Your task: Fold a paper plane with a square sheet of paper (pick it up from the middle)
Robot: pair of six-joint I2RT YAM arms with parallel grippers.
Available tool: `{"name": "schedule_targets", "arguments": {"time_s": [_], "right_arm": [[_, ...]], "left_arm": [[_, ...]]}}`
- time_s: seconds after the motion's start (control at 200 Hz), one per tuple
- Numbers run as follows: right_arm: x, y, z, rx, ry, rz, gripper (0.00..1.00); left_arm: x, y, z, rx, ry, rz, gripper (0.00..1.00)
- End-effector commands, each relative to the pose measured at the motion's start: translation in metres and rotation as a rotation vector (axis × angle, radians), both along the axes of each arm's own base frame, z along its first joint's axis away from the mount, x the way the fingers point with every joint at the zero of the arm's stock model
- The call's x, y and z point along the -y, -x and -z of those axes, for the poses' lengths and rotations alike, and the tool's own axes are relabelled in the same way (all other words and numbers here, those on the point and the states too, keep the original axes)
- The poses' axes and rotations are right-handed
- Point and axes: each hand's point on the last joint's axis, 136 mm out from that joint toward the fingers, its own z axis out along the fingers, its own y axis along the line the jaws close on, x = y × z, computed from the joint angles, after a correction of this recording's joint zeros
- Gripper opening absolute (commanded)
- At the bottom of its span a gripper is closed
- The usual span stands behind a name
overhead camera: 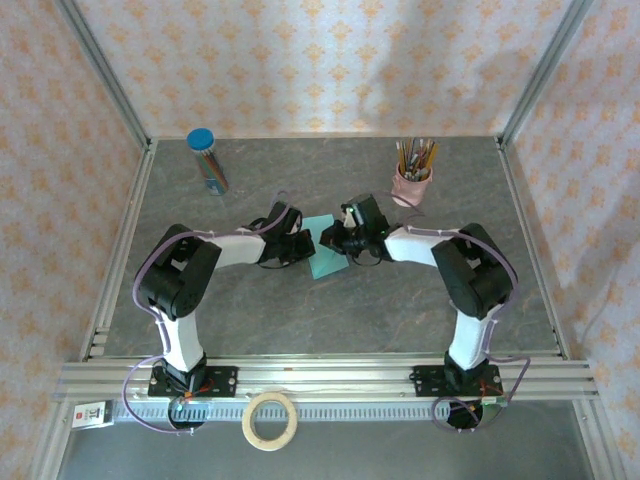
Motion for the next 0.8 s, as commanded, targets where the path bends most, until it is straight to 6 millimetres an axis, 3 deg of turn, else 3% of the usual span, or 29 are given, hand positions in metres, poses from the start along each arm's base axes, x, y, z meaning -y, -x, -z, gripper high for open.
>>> {"name": "schedule_targets", "arguments": {"time_s": [0.0, 0.425, 0.666, 0.796], "right_arm": [[0.007, -0.003, 0.001, 0.047, 0.020, -0.038, 0.08], [0.005, 0.001, 0.035, 0.008, 0.114, -0.142, 0.05], [0.015, 0.003, 0.055, -0.036, 0.160, -0.095, 0.04], [0.024, 0.014, 0.066, -0.082, 0.166, -0.030, 0.04]], "left_arm": [[-0.012, 0.022, 0.039, -0.103, -0.109, 0.078, 0.00], [-0.012, 0.024, 0.045, -0.117, -0.140, 0.143, 0.00], [-0.014, 0.027, 0.048, -0.113, -0.158, 0.179, 0.00], [-0.015, 0.029, 0.052, -0.117, -0.174, 0.205, 0.00]]}}
